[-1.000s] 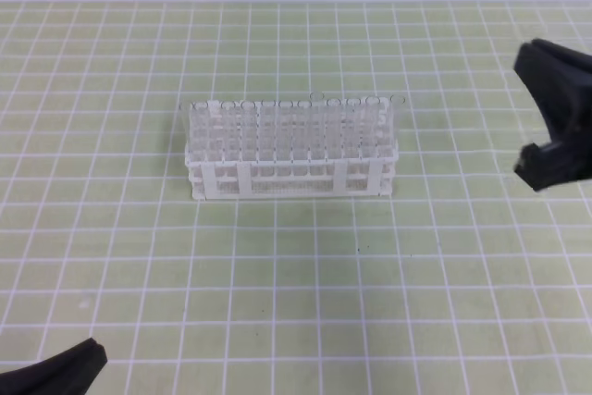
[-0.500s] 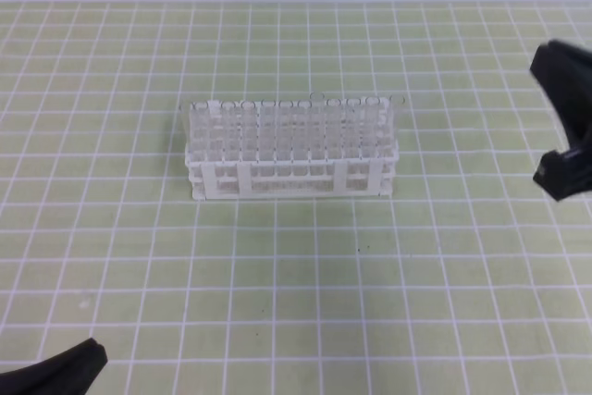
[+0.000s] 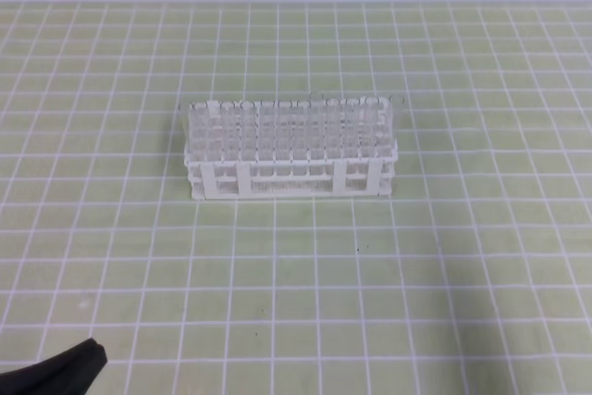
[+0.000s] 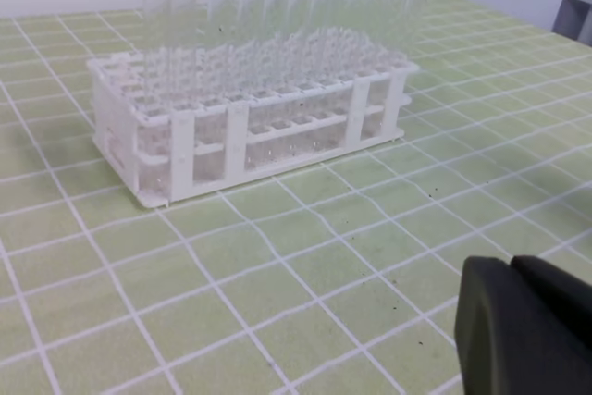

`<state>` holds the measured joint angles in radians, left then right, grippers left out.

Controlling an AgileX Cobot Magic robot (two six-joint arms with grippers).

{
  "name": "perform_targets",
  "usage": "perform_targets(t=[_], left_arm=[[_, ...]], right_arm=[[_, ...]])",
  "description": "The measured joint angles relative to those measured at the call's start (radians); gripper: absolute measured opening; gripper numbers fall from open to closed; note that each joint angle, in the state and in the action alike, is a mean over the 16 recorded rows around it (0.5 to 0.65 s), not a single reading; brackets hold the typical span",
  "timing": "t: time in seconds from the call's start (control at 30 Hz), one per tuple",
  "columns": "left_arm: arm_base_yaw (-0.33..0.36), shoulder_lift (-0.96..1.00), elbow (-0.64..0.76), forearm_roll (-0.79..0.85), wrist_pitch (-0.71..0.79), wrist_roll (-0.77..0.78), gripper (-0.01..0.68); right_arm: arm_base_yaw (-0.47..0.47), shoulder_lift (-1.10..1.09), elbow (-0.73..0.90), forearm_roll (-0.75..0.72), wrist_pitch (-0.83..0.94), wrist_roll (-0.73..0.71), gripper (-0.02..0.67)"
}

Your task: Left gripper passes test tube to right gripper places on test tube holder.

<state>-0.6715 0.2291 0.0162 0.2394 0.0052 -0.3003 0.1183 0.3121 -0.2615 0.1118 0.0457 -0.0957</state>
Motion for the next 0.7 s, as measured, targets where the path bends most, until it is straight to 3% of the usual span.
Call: perform_targets(t=[0.27,0.7], left_arm=[[0.0,-0.001,-0.002,0.0,0.006,0.0,-0.002],[0.0,0.001,0.001,0.0,0.007,0.0,-0.002]], right_arm=[[-0.131,-0.242,0.17,0.009,0.03,-0.001,-0.015],[-0.143,-0.33,0.262,0.045,0.081,0.001,-0.016]])
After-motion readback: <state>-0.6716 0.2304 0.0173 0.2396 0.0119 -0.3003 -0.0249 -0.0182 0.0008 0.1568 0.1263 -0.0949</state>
